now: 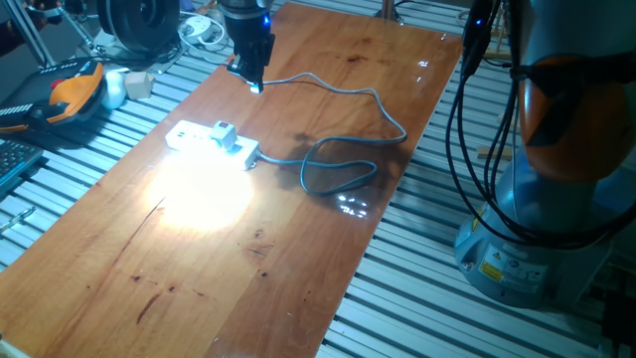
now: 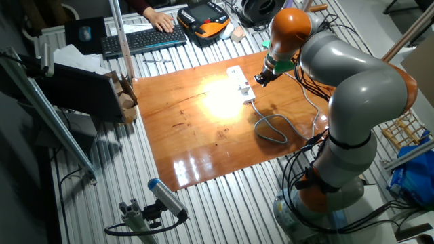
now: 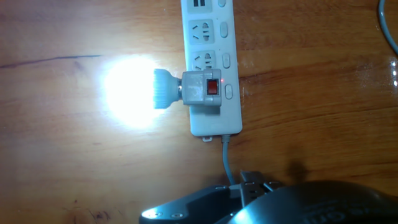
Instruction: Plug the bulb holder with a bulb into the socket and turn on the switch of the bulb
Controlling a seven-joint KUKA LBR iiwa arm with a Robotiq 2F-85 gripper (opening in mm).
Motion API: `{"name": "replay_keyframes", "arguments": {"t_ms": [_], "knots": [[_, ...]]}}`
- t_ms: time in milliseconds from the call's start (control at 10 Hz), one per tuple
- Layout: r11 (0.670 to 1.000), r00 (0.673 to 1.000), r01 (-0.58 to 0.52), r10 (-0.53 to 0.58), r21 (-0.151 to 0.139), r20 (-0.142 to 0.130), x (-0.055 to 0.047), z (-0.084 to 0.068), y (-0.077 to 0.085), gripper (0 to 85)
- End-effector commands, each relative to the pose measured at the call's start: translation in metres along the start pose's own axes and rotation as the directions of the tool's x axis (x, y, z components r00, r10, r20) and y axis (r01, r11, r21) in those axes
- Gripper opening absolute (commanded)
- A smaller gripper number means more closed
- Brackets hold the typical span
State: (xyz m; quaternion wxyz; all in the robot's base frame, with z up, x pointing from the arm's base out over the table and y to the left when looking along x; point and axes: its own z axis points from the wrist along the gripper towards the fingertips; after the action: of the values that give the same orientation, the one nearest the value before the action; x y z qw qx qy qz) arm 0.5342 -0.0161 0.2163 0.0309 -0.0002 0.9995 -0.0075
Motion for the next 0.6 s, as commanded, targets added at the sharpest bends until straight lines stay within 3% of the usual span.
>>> {"name": "replay_keyframes", "arguments": {"t_ms": [0, 500], "knots": [[1.000, 1.000, -0.001, 0.001, 0.002, 0.000, -0.0001, 0.0000, -0.0001, 0.0], [1.000, 1.000, 0.001, -0.001, -0.001, -0.003, -0.0002, 0.0002, -0.0010, 0.0]]}}
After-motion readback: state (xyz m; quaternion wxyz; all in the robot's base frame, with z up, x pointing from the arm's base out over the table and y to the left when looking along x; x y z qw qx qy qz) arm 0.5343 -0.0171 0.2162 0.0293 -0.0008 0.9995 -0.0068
